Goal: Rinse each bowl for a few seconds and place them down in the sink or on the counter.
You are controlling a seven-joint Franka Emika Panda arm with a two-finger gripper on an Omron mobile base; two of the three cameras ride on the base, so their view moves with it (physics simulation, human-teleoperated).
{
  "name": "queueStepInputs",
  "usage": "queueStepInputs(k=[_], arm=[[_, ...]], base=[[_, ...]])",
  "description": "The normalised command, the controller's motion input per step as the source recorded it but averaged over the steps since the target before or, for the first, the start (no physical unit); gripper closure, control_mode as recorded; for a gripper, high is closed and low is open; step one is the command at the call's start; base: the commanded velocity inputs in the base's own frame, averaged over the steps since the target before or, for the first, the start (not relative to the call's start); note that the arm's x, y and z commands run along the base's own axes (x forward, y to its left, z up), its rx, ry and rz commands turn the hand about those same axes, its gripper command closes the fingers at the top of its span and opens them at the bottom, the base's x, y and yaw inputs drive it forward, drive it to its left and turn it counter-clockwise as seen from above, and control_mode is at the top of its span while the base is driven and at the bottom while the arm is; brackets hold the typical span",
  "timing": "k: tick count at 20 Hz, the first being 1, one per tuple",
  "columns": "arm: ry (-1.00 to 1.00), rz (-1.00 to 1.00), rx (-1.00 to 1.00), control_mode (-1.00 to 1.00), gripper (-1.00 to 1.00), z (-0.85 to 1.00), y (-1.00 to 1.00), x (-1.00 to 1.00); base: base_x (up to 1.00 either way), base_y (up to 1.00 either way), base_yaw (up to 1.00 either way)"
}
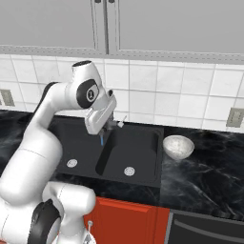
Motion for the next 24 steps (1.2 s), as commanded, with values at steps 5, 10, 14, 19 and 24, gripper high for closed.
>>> queueStepInputs(k=[5, 10, 14, 19, 24], arm=[[0.0, 0.09, -0.01, -1.0, -1.0, 0.06, 0.51, -0.12], [0.02, 0.1, 0.0, -1.0, -1.0, 0.07, 0.47, -0.12], [0.01, 0.11, 0.0, -1.0, -1.0, 0.05, 0.46, -0.11], [0.01, 0.12, 0.0, -1.0, -1.0, 0.01, 0.44, -0.12], [0.0, 0.12, 0.0, -1.0, -1.0, 0.0, 0.41, -0.11]], base=[[0.0, 0.0, 0.0], [0.0, 0.0, 0.0], [0.0, 0.0, 0.0], [0.0, 0.0, 0.0], [0.0, 0.0, 0.0]])
